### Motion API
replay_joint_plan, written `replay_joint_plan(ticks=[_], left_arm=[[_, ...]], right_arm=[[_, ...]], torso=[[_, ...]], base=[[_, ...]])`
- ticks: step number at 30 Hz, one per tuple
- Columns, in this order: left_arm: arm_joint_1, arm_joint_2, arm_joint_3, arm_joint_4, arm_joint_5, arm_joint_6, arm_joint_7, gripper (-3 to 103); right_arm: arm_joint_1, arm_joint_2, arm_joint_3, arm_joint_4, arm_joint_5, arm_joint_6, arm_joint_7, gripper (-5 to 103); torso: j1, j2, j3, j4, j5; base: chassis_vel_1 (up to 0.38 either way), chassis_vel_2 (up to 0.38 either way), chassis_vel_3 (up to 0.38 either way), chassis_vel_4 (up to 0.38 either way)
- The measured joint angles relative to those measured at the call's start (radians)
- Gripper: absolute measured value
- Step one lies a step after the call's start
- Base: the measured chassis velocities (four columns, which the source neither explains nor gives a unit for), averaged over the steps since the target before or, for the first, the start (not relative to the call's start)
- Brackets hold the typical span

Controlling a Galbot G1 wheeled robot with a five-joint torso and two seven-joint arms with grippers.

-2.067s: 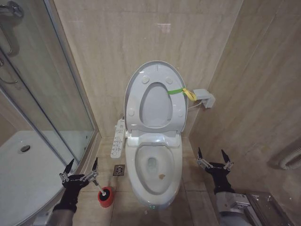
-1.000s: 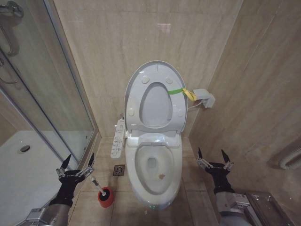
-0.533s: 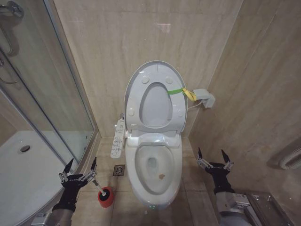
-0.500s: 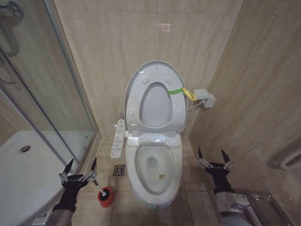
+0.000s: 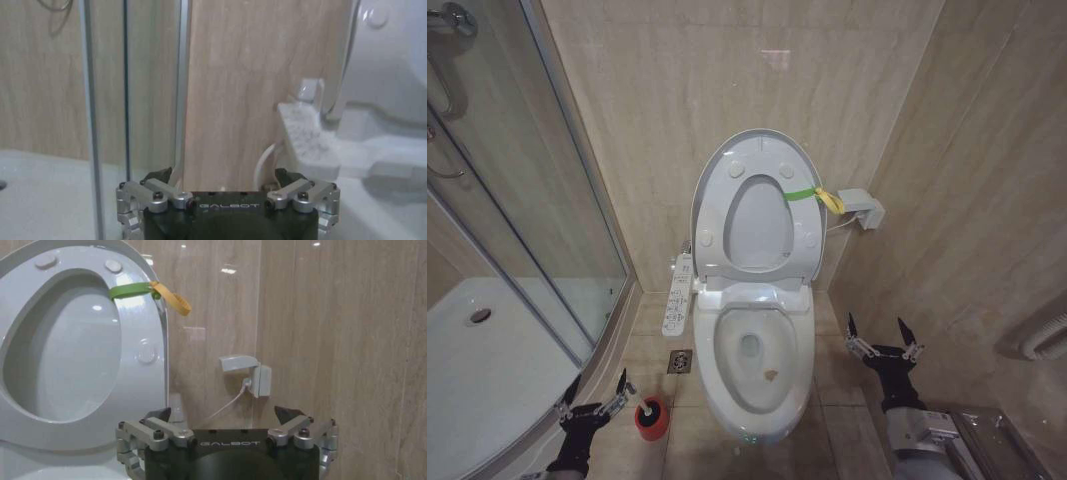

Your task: Open the toilet lid, clean the toilet bowl with a toilet brush, close the toilet lid, and flush.

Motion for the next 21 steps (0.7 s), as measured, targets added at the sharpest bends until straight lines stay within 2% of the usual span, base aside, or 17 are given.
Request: replay_joint_plan(ticks=[9,12,18,19,21], left_arm=[[-0.073,0.001,0.031,0.164,-0.009,-0.067,0.056,100],[-0.129,0.019,0.049,0.253,-0.008,-0.09,0.078,100],[-0.196,0.045,0.06,0.347,-0.012,-0.112,0.103,100],[-0.215,0.05,0.065,0.371,-0.015,-0.115,0.112,93],[-0.237,0.056,0.074,0.401,-0.021,-0.12,0.121,93]], right_arm=[[0.0,0.0,0.0,0.0,0.0,0.0,0.0,100],[0.0,0.0,0.0,0.0,0.0,0.0,0.0,100],[0.0,0.0,0.0,0.0,0.0,0.0,0.0,100],[0.0,0.0,0.0,0.0,0.0,0.0,0.0,100],[0.0,0.0,0.0,0.0,0.0,0.0,0.0,100]], torso=[[0.0,0.0,0.0,0.0004,-0.0001],[0.0,0.0,0.0,0.0002,0.0],[0.0,0.0,0.0,0.0001,0.0],[0.0,0.0,0.0,0.0003,0.0],[0.0,0.0,0.0,0.0001,0.0]], base=[[0.0,0.0,0.0,0.0],[0.0,0.0,0.0,0.0],[0.0,0.0,0.0,0.0],[0.0,0.0,0.0,0.0],[0.0,0.0,0.0,0.0]])
